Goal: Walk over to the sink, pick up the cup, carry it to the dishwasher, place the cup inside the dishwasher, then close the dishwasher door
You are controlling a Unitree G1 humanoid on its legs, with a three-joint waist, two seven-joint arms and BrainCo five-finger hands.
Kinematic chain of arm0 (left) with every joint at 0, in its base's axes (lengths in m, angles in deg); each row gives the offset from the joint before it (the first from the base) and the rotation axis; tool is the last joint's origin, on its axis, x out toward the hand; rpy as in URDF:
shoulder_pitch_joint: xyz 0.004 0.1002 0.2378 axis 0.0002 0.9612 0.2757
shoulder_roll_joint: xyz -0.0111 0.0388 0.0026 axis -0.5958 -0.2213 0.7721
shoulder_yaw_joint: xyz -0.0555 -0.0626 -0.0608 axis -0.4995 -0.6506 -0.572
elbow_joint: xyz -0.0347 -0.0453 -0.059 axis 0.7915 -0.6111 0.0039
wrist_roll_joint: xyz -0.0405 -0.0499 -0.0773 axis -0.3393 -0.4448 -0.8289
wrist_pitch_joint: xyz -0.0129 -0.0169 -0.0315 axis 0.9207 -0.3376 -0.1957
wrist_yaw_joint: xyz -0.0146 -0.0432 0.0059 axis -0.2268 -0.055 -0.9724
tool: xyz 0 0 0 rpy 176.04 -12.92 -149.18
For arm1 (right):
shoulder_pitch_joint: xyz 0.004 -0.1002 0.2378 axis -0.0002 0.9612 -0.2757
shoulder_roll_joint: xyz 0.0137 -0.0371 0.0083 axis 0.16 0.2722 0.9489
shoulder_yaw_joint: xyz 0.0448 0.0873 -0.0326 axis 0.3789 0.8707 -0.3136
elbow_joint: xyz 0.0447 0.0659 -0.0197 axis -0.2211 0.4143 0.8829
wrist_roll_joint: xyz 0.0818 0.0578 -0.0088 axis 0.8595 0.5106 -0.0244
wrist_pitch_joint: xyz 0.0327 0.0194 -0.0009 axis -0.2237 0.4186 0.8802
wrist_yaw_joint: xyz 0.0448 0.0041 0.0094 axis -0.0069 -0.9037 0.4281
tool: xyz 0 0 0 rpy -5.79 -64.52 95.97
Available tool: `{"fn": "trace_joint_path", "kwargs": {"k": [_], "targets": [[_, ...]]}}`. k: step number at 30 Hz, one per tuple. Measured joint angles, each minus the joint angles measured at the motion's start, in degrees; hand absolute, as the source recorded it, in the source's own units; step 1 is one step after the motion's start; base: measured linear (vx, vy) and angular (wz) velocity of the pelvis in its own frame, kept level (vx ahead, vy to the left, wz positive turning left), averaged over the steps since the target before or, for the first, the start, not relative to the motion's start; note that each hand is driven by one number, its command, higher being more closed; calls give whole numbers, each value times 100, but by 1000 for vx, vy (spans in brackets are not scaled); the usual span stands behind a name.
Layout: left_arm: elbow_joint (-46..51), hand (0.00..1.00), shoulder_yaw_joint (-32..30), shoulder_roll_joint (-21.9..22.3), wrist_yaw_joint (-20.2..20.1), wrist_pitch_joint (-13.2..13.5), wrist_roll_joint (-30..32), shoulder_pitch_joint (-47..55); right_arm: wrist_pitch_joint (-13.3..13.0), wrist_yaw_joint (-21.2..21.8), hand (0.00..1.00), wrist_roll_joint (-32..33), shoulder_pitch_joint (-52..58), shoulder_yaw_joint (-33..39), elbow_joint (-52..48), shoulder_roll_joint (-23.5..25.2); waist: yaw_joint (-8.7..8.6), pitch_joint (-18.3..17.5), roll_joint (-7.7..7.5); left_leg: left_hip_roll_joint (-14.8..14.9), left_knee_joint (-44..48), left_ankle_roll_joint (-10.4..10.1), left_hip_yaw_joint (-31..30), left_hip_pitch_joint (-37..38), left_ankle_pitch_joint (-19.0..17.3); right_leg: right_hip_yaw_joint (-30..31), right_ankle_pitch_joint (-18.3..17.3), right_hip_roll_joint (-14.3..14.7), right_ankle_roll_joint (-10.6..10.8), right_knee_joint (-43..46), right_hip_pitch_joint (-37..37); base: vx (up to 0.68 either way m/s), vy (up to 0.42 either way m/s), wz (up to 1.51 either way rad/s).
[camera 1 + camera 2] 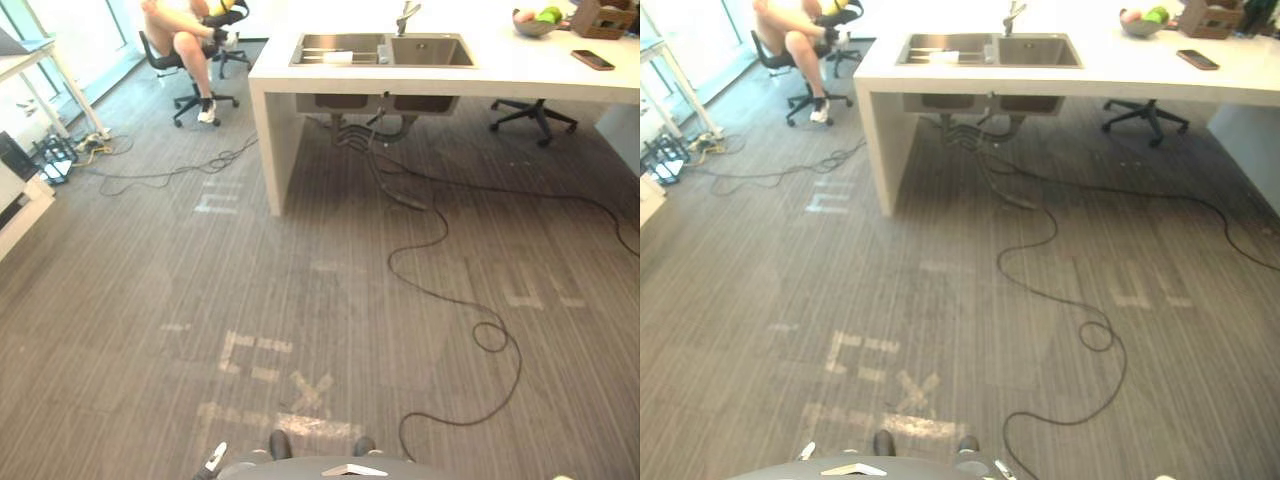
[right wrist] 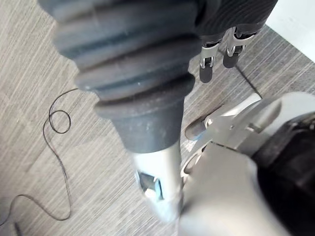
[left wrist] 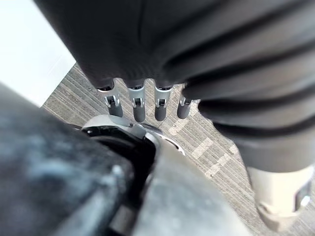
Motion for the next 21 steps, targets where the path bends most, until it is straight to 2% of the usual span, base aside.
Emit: {"fn": "trace_joint_path", "kwargs": {"k": [3, 5, 7, 9, 11, 12, 14, 15, 16, 17, 20, 21], "targets": [[73, 0, -64, -71, -45, 71, -203, -12, -329, 2, 0, -7, -328, -45, -88, 24, 68, 13, -34, 147, 0, 39, 19, -3, 368, -5, 33, 160, 12, -147, 47, 101, -44, -20], [189, 0, -40, -160, -46, 96, -241, -43, -536, 25, 0, -9, -660, -190, -350, 100, 52, 36, -61, 156, 32, 124, 39, 14, 415, -5, 119, 187, 20, -206, 94, 155, -36, -10], [367, 0, 4, -221, -43, 280, -240, -81, -598, 26, 0, -82, -885, -232, -499, 133, 89, 86, -136, 141, 36, 134, 24, 36, 428, -49, 115, 186, 33, -247, 172, 132, -14, 9], [585, 0, 64, -266, -55, 479, -296, -138, -722, 34, 0, -463, -1065, -230, -577, 101, 132, 100, -157, 127, 37, 133, -44, 65, 428, -170, 100, 180, 55, -247, 246, 78, -2, 23], [1225, 0, 107, -146, -192, 906, -462, -353, -808, 47, 0, -753, -1258, -287, -682, 61, 268, 105, -151, 117, 36, 123, -106, 104, 425, -243, 94, 166, 64, -246, 309, 16, 16, 22], [1308, 0, 111, -72, -144, 987, -448, -419, -805, 58, 0, -750, -1301, -369, -741, 60, 281, 111, -145, 117, 36, 114, -109, 128, 419, -254, 94, 165, 64, -245, 333, -24, 20, 4], [1408, 0, 171, 163, 97, 1147, -368, -765, -778, 148, 0, -753, -1500, -626, -791, 77, 272, 122, -126, 116, 35, 93, -88, 190, 405, -192, 88, 161, 72, -217, 353, -79, 17, -16], [1404, 0, 173, 295, 411, 1182, -178, -930, -674, 144, 0, -758, -1555, -702, -859, 91, 257, 145, -88, 115, 34, 86, -66, 207, 399, -129, 84, 155, 72, -186, 342, -89, 16, -22], [1398, 0, 177, 311, 486, 1182, -155, -949, -664, 139, 0, -768, -1556, -709, -863, 92, 244, 152, -79, 114, 34, 85, -65, 213, 397, -123, 83, 154, 73, -181, 342, -93, 20, -16], [1383, 0, 211, 353, 738, 1176, -18, -965, -627, 103, 0, -881, -1555, -718, -868, 89, 192, 185, -47, 115, 33, 85, -59, 248, 396, -100, 73, 147, 72, -129, 335, -82, 20, -7], [1264, 0, 286, 392, 1188, 1153, 787, -930, -527, 110, 0, -969, -1253, -731, -805, 93, 191, 194, -43, 118, 31, 82, -50, 276, 389, -8, 33, 149, 48, -65, 296, -98, 30, -6], [1167, 0, 337, 400, 1299, 1154, 871, -885, -528, 121, 0, -969, -1192, -733, -739, 104, 203, 194, -46, 123, 31, 87, -16, 265, 393, 26, 32, 153, 51, -66, 258, -75, 25, -12]]}}
